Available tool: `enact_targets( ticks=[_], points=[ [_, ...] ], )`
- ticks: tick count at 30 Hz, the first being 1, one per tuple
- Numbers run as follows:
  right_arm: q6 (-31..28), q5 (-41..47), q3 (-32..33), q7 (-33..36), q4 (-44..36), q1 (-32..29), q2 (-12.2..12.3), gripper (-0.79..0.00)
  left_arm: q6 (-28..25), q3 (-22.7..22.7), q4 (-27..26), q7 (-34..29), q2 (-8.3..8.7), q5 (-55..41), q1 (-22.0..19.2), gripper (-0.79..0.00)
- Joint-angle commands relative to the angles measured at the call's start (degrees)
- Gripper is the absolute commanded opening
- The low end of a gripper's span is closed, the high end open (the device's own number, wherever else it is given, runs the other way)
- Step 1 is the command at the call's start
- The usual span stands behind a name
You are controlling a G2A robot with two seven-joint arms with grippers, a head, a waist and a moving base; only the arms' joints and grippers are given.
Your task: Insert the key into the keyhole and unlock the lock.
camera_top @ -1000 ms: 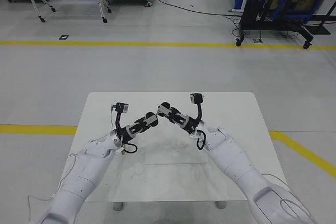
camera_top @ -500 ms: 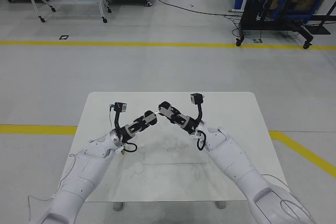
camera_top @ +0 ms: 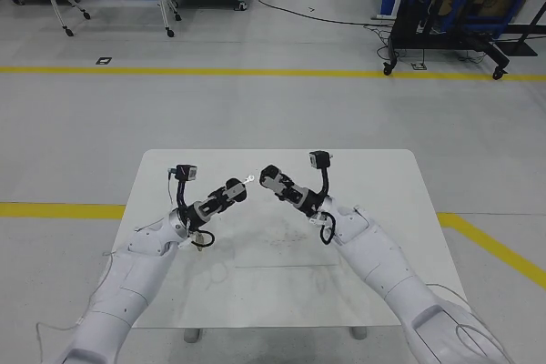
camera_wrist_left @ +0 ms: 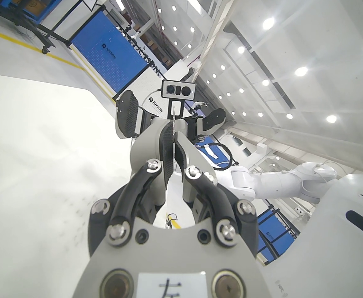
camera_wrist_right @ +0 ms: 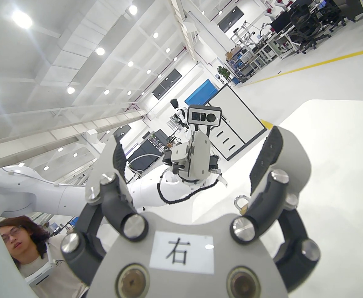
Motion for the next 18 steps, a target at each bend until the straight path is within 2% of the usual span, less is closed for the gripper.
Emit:
enact_targets(
  ticks=[1, 4, 8, 10, 14, 16, 17, 18],
  points=[
    [-0.12, -9.48, 1.45, 0.5, -0.84, 0.63, 1.04, 0.0, 0.06, -0.21, 0.12, -0.04, 0.21, 3.29, -0.32, -0.785],
    [0.6, -21.94, 4.74, 0.82, -2.58, 0.09, 3.09, 0.0, 0.14, -0.23, -0.41, 0.21, 0.41, 6.85, -0.42, -0.785],
    [0.6, -25.34, 7.72, 3.58, -6.4, -2.9, 5.03, 0.0, -0.16, 0.05, -1.3, -0.79, 0.73, 11.07, -0.51, -0.785],
    [0.55, -23.46, 7.39, 8.31, -7.55, -3.46, 5.56, 0.0, -0.27, 0.29, -1.54, -1.04, 0.87, 13.87, -0.64, -0.785],
    [-0.12, -15.86, 5.88, 16.77, -6.23, -2.28, 6.12, -0.055, 0.33, 1.34, -2.05, -0.6, 0.85, 17.42, -0.79, -0.785],
    [-0.12, -12.47, 5.16, 19.25, -5.57, -1.58, 6.23, -0.102, 0.43, 1.75, -2.08, -0.71, 0.86, 17.98, -0.9, -0.785],
    [-0.12, -11.14, 4.86, 20.25, -5.29, -1.27, 6.3, -0.169, 0.43, 1.9, -2.03, -0.7, 0.87, 18.14, -0.96, -0.785],
    [-0.12, -9.98, 4.64, 21.03, -4.98, -1.0, 6.37, -0.185, 0.43, 2.1, -2.03, -0.91, 0.9, 18.53, -1.11, -0.785]
  ],
)
